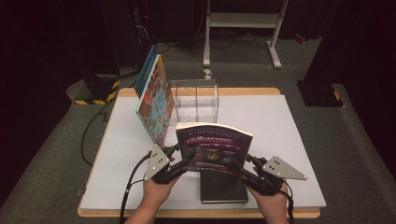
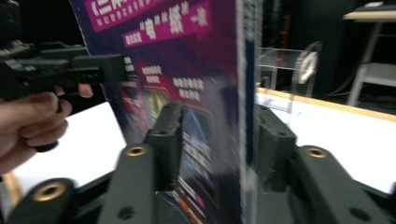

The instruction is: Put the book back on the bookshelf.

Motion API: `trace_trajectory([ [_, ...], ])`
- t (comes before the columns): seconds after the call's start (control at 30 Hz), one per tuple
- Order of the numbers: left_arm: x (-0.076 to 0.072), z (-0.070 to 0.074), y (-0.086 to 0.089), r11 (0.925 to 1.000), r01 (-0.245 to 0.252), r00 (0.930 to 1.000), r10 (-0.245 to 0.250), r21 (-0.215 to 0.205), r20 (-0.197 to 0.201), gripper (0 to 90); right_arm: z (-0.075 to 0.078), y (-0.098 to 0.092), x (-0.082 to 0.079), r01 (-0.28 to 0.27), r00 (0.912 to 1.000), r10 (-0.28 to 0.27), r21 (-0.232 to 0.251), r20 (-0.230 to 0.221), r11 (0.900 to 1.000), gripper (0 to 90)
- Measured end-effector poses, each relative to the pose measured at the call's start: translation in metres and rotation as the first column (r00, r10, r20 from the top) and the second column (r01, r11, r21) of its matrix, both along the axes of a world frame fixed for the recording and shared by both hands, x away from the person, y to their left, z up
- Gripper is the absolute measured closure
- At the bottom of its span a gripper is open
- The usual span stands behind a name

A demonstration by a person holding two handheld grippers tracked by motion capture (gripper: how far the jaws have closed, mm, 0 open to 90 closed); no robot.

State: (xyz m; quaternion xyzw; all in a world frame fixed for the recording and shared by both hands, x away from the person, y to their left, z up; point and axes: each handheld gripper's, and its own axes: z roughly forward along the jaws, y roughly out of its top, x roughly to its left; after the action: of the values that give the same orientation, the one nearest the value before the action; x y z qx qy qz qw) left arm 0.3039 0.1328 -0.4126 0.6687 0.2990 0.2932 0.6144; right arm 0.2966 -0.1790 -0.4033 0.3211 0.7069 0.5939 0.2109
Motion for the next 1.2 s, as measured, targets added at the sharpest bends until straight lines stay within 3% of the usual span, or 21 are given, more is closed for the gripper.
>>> trace_trajectory([
  [0.3, 0.000, -0.002, 0.001, 0.9999, 0.015, 0.9999, -0.015, 0.007, -0.007, 52.0, 0.015, 0.006, 0.019, -0.072, 0.9974, 0.072, -0.004, -0.002, 0.997, 53.5],
  [0.37, 0.001, -0.003, 0.002, 0.9998, 0.011, 0.9999, -0.011, 0.014, -0.012, 51.2, 0.017, 0.007, 0.020, -0.081, 0.9967, 0.081, -0.008, -0.003, 0.997, 64.6],
  [0.43, 0.002, -0.004, 0.004, 0.9998, -0.001, 0.9996, 0.002, 0.018, -0.028, 51.2, 0.018, 0.008, 0.018, -0.096, 0.9952, 0.096, -0.027, 0.016, 0.995, 81.4],
  [0.47, 0.002, -0.005, 0.006, 0.9998, -0.007, 0.9995, 0.008, 0.017, -0.032, 50.9, 0.018, 0.009, 0.016, -0.098, 0.9948, 0.099, -0.036, 0.024, 0.994, 83.2],
  [0.63, 0.002, -0.012, 0.019, 0.9994, -0.035, 0.9975, 0.035, 0.000, -0.061, 50.2, 0.019, 0.015, 0.013, -0.048, 0.9972, 0.051, -0.055, 0.055, 0.997, 83.8],
  [0.87, 0.001, -0.023, 0.030, 0.9988, -0.048, 0.9943, 0.049, 0.011, -0.094, 49.7, 0.022, 0.021, 0.031, 0.035, 0.9973, -0.036, 0.012, 0.064, 0.999, 83.9],
  [1.03, 0.001, -0.031, 0.033, 0.9990, -0.041, 0.9934, 0.042, 0.016, -0.106, 47.4, 0.021, 0.021, 0.048, 0.124, 0.9900, -0.126, 0.033, 0.063, 0.992, 83.8],
  [1.2, 0.001, -0.033, 0.031, 0.9999, -0.008, 0.9926, 0.010, 0.013, -0.121, 41.9, 0.014, 0.022, 0.047, 0.139, 0.9881, -0.142, 0.041, 0.060, 0.989, 83.4],
])
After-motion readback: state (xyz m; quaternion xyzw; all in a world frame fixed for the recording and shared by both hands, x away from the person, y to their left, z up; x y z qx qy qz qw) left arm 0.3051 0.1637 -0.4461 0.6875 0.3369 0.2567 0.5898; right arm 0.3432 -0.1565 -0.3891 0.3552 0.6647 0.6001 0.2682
